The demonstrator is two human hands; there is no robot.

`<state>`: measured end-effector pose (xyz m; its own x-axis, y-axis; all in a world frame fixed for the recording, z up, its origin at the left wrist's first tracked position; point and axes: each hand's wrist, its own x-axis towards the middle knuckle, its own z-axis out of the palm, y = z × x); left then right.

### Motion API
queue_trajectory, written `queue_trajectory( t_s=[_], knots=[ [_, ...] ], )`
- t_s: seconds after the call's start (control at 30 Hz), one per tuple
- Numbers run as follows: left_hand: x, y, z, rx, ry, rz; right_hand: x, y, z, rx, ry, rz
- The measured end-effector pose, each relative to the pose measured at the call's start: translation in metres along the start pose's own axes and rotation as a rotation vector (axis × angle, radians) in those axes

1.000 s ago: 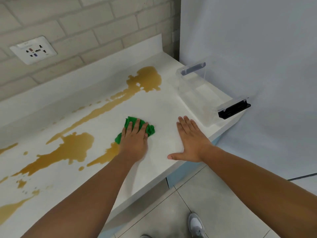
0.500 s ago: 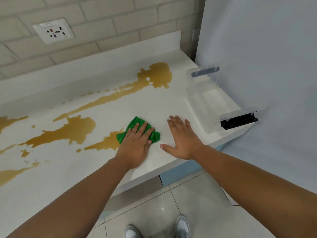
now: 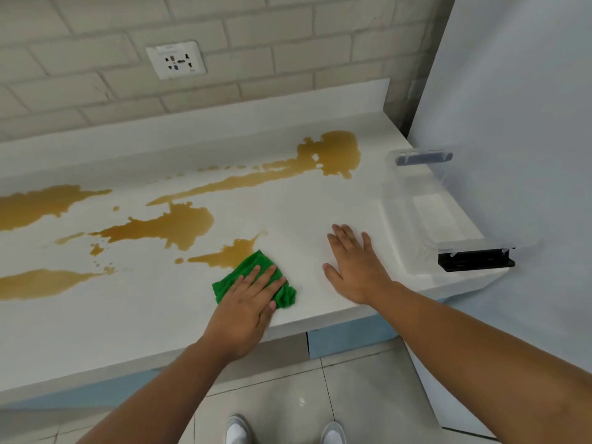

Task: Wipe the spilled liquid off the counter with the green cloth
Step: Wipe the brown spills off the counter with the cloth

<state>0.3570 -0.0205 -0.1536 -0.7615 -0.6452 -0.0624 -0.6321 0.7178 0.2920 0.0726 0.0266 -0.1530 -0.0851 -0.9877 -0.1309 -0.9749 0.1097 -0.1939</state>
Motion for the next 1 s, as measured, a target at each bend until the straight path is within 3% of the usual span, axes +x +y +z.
queue_trajectory(
  t_s=[0.13, 0.23, 0.37, 0.53, 0.63, 0.8, 0.87, 1.0],
  knots=[
    [0.007, -0.030, -0.009, -0.003, 0.056, -0.187, 0.009, -0.013, 0.005, 0.008, -0.001, -0.069],
    [0.041, -0.007, -0.006, 0.011, 0.078, -0.271, 0.012, -0.017, 0.008, 0.005, 0.017, -0.059],
    [0.053, 0.034, 0.005, -0.005, 0.030, -0.113, 0.014, -0.016, 0.008, -0.019, 0.031, -0.063],
    [0.003, 0.003, 0.003, -0.020, -0.010, 0.044, 0.014, -0.014, 0.009, -0.031, 0.023, -0.068],
    [-0.008, -0.027, -0.008, 0.023, -0.006, -0.083, 0.013, -0.014, 0.009, -0.014, 0.022, -0.068],
    [0.053, -0.030, -0.014, 0.100, -0.044, -0.412, 0.009, -0.013, 0.010, -0.010, 0.031, -0.071],
    [0.077, -0.010, -0.010, 0.115, -0.063, -0.375, 0.008, -0.013, 0.010, -0.005, 0.043, -0.074],
    [0.070, 0.016, -0.006, 0.067, -0.100, -0.129, 0.009, -0.015, 0.009, 0.022, 0.060, -0.062]
  ],
)
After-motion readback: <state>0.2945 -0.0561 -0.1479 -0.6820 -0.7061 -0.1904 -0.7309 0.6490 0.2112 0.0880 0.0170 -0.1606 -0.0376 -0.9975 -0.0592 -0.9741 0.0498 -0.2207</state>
